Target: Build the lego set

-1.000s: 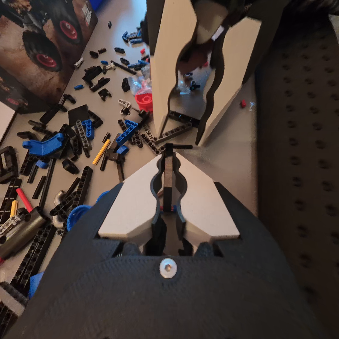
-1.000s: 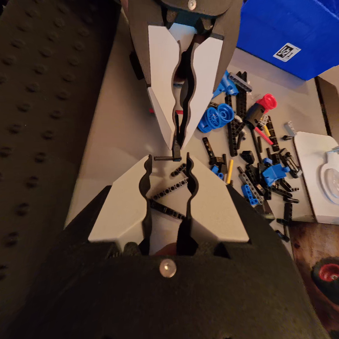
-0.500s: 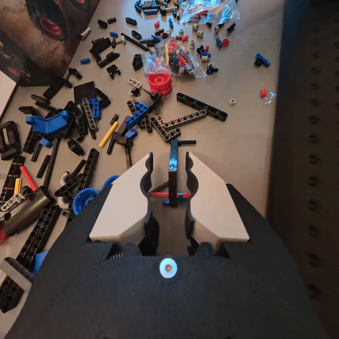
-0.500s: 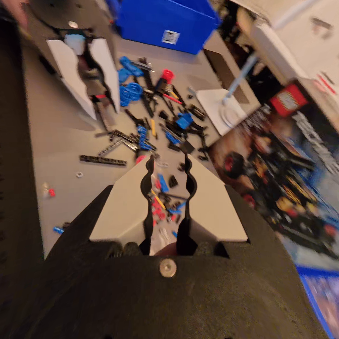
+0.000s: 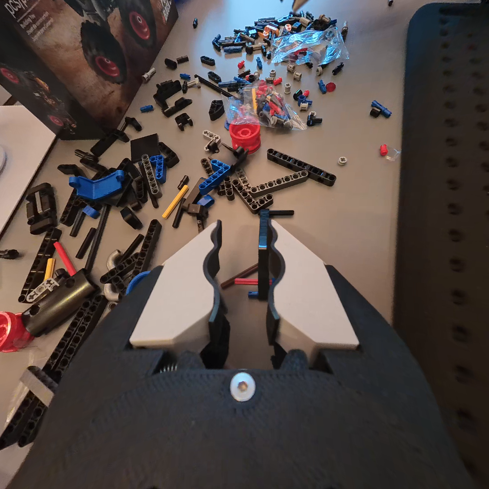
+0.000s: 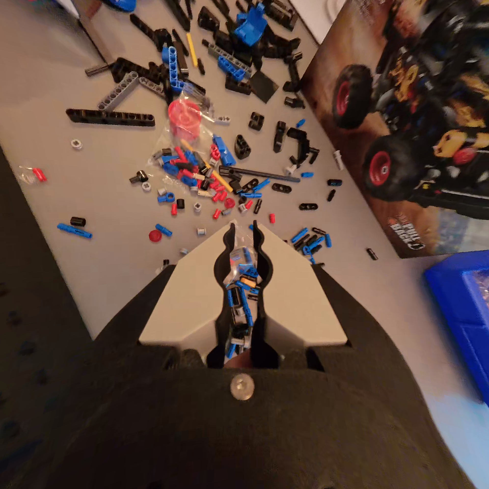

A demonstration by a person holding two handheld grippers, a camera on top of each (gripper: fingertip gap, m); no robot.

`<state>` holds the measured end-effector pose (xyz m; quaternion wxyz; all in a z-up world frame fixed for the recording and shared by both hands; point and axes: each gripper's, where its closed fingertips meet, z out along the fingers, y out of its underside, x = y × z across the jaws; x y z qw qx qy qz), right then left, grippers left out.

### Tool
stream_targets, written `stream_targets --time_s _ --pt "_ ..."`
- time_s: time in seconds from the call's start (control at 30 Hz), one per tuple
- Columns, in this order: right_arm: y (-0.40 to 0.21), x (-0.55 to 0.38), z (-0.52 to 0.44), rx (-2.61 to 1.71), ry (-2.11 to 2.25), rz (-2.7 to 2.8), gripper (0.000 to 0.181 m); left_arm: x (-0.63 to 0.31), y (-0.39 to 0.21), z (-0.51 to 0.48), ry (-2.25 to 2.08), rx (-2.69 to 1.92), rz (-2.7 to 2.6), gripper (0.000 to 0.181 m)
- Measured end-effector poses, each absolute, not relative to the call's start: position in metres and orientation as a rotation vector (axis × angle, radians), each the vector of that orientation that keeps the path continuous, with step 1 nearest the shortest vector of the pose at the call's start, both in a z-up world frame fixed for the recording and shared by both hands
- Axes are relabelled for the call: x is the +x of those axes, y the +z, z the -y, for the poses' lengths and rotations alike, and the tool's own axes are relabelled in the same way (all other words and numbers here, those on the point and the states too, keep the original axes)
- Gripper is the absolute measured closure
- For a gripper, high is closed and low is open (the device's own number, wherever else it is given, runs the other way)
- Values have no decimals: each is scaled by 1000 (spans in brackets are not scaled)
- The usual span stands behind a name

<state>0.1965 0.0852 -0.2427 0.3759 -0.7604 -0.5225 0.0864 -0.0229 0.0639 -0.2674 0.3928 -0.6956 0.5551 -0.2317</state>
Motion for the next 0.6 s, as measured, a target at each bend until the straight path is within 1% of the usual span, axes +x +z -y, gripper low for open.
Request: stream_targets --time_s 0.13,0.37,0.6 --pt "-257 183 -84 -1954 244 1408 175 -23 -268 -66 -581 -1761 -1410 150" --pt "-288 185 -95 -2108 162 1537 165 -23 -267 -65 -578 -1753 -1413 150" --pt "-294 187 -99 -2146 190 1562 171 -23 -269 -63 -582 -1756 -1429 150"
